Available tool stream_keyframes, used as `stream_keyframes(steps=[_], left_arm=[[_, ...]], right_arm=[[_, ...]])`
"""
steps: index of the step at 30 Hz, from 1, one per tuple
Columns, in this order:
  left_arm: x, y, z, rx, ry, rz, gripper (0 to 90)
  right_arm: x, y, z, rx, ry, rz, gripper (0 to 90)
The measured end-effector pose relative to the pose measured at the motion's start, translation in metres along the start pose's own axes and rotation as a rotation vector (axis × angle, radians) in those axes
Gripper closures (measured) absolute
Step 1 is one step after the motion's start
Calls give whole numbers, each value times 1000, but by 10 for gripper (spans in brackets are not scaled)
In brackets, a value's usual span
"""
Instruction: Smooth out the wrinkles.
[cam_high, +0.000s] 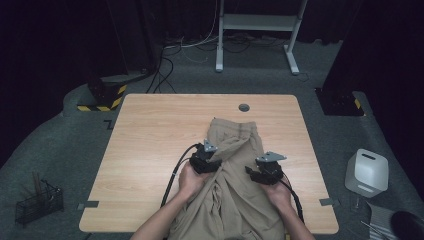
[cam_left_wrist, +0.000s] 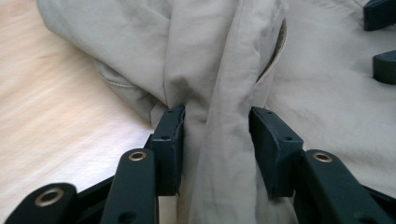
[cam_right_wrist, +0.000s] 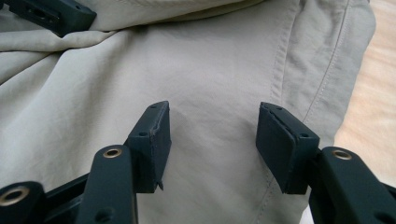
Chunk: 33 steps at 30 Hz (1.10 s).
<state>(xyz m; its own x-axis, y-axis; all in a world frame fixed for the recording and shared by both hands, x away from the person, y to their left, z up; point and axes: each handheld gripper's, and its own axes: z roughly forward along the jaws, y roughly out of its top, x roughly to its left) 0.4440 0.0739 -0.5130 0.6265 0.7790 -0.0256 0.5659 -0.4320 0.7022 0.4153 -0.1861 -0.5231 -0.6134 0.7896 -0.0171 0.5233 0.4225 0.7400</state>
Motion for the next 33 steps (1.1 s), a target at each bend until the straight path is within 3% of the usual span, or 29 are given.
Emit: stream_keyframes(steps=[1,4,5,8,9,11,13,17,21,24,26,31,33], left_arm=[[0,0,0,0,0,0,566],[18,4,2,13,30,-18,565],[34,7,6,18,43,-53,564],[52,15,11,32,73,-82,564],[52,15,11,32,73,-82,563],[70,23,18,41,99,-119,562],[75,27,21,44,111,-133,562],[79,29,21,50,105,-149,533],[79,27,4,22,56,-173,476],[75,23,-16,-9,42,-155,463],[71,18,-32,-30,28,-146,454],[70,12,-36,-4,1,-135,539],[71,11,-33,9,-21,-142,690]], right_arm=[[0,0,0,0,0,0,449],[-1,17,18,4,-3,2,450],[-1,23,24,7,-4,0,450],[-2,36,39,11,-4,2,450],[-2,36,39,11,-4,2,450],[-5,48,53,1,-11,10,450],[-7,56,62,1,-23,21,449],[-10,64,70,9,-38,31,448],[-10,69,70,31,-73,41,447],[-10,63,60,9,-49,62,443],[-9,54,41,-35,-38,62,447],[-11,38,24,-42,-20,74,465],[-11,31,21,-28,-17,69,469]])
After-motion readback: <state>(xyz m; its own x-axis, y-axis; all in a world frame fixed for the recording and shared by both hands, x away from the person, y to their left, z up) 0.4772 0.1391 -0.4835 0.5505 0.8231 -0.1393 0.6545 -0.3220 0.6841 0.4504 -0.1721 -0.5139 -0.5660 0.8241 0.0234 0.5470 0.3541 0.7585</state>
